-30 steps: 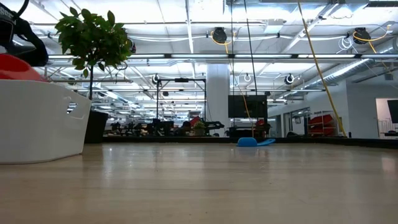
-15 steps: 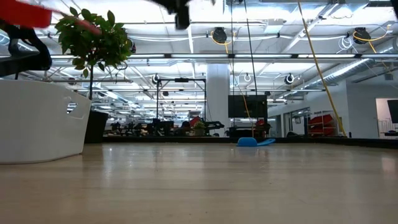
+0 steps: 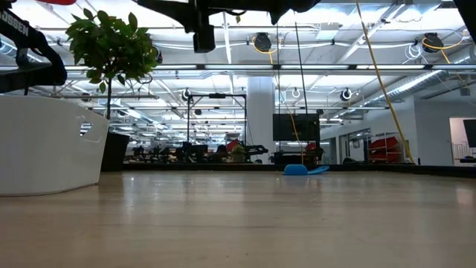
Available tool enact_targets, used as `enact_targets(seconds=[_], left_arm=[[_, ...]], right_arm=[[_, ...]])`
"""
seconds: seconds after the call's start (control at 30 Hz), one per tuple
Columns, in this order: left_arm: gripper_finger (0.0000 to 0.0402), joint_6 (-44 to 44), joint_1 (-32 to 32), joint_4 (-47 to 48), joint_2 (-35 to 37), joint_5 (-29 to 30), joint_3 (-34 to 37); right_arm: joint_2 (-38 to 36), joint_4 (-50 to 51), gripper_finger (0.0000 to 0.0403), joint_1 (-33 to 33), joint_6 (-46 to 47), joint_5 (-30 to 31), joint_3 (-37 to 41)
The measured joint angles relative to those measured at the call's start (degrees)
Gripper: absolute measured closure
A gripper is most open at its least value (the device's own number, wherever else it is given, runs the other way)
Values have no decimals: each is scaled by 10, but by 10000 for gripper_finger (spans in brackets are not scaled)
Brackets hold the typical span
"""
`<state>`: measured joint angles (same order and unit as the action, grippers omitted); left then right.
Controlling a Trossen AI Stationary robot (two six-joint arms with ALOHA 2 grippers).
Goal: Nest measuring cups in basket
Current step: Stack the red measuring cup on top of the light blue measuring cup in the white bin
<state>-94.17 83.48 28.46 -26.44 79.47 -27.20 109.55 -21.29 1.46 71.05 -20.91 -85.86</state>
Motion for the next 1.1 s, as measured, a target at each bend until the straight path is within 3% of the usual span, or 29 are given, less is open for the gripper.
enact_targets(seconds=[0.23, 0.53, 0.8, 1.1], left_arm=[[397, -4, 3, -1, 0, -2, 0], [397, 18, 2, -29, 0, -15, 0], [398, 45, 2, -48, -1, -52, 0], [398, 45, 2, -47, -1, -51, 0]], right_arm=[[19, -3, 153, 9, 4, 27, 0], [19, -2, 191, 9, -2, 31, 0], [19, 8, 184, 13, 2, 8, 0], [19, 5, 192, 13, -12, 7, 0]])
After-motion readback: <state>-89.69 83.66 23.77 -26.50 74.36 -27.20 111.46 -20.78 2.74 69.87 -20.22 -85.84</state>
